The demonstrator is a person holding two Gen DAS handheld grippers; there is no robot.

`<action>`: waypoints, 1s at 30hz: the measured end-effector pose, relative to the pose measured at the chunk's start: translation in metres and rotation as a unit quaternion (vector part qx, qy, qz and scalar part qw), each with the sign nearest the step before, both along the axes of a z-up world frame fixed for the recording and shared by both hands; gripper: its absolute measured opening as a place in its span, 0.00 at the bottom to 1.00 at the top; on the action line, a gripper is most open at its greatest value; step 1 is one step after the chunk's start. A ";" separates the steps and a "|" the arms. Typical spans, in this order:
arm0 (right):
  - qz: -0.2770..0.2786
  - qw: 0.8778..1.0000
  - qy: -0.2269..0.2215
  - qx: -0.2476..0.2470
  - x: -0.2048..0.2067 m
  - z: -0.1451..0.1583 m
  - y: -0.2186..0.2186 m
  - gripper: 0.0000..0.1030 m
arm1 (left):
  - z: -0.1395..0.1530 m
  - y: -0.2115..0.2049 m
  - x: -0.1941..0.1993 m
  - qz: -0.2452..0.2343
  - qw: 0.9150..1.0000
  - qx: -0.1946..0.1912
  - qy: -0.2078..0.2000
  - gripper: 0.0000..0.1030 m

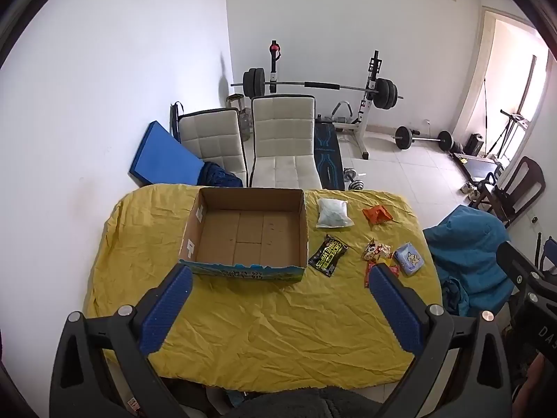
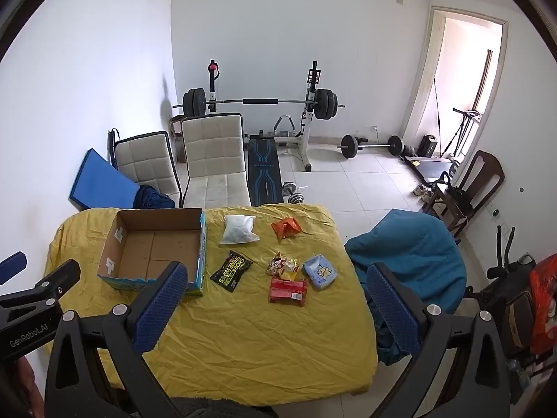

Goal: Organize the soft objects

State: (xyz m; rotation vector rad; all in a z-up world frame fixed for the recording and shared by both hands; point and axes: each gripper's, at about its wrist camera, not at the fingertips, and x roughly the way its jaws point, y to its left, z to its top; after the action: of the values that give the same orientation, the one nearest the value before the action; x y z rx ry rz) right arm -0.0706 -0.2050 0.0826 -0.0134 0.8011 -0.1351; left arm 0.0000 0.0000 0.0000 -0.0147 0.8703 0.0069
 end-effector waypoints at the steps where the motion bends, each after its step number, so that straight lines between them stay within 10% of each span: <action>1: 0.000 1.000 0.005 0.001 0.000 0.000 0.000 1.00 | 0.000 0.000 0.000 0.000 1.000 0.000 0.000 1.00; 30: 0.005 1.000 0.004 0.000 0.005 0.000 0.008 1.00 | 0.006 -0.001 -0.001 -0.004 1.000 -0.001 -0.008 1.00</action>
State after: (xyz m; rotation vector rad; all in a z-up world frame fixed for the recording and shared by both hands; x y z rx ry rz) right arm -0.0661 -0.1967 0.0828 -0.0191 0.8093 -0.1254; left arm -0.0007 -0.0009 0.0059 -0.0126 0.8553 -0.0010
